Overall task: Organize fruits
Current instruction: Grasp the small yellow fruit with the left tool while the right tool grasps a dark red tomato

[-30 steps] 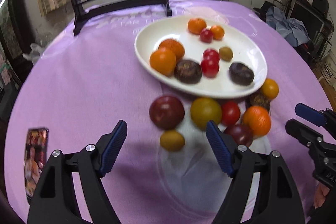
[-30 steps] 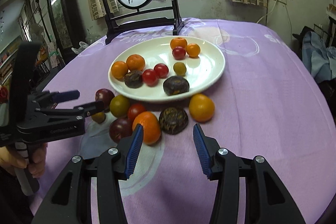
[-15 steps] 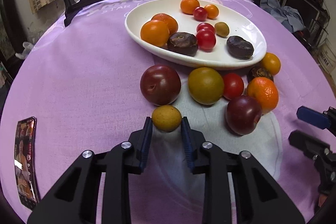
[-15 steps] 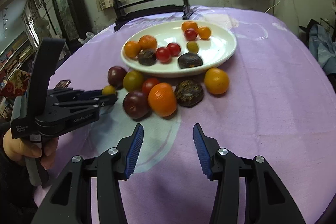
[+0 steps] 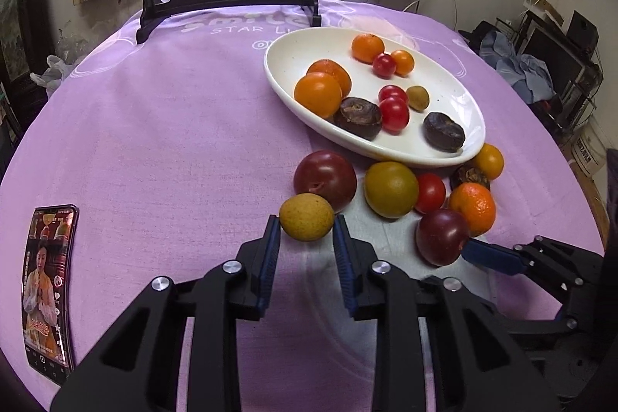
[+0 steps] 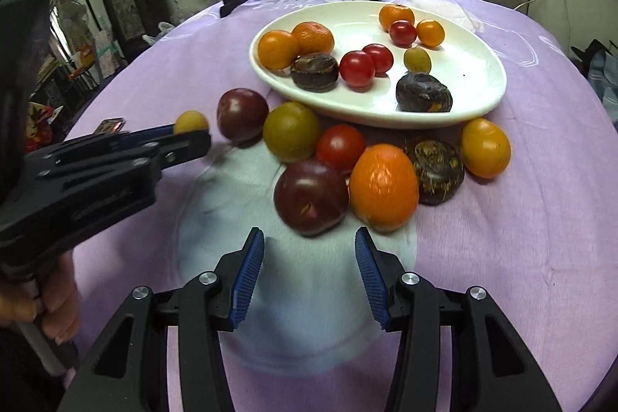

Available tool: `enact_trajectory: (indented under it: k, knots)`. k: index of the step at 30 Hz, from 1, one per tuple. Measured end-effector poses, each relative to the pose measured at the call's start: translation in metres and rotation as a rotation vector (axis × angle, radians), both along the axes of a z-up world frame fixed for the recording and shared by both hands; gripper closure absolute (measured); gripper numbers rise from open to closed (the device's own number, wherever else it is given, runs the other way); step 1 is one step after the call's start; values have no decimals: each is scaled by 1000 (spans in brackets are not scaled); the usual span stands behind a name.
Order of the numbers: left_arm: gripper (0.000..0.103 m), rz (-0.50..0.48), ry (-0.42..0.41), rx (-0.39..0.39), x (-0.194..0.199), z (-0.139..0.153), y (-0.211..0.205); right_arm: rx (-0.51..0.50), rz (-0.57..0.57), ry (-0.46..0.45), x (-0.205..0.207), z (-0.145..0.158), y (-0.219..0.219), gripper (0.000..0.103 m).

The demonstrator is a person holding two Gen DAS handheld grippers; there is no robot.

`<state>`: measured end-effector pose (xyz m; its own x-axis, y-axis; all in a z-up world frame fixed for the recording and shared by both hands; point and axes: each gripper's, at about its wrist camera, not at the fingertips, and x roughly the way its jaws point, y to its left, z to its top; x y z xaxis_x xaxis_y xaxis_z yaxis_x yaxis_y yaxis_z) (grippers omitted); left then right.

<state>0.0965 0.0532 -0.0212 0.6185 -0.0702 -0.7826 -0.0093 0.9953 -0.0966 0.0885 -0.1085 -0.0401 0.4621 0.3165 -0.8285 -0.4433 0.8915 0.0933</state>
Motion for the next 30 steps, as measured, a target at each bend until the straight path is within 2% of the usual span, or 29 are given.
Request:
enact_trajectory:
  k: [6, 8, 11, 15, 19, 24, 30]
  knots:
    - [76, -16, -6, 2, -2, 1, -3, -27, -51, -31, 5, -2, 15, 53]
    - [76, -17, 1, -6, -1, -1, -2, -17, -76, -31, 8, -1, 11, 66]
    - [76, -12, 16, -16, 2, -5, 0, 51, -74, 13, 8, 2, -1, 66]
    - [76, -5, 17, -11, 3, -8, 0, 91, -58, 5, -5, 9, -19, 66]
    - [76, -24, 18, -27, 0, -3, -6, 118, -47, -56, -16, 28, -42, 66]
    - [76, -89, -23, -9, 0, 22, -23, 120, -46, -154, -8, 58, -61, 66]
    - [76, -87, -65, 42, 49, 51, -38, 101, -31, -223, 37, 72, -52, 66]
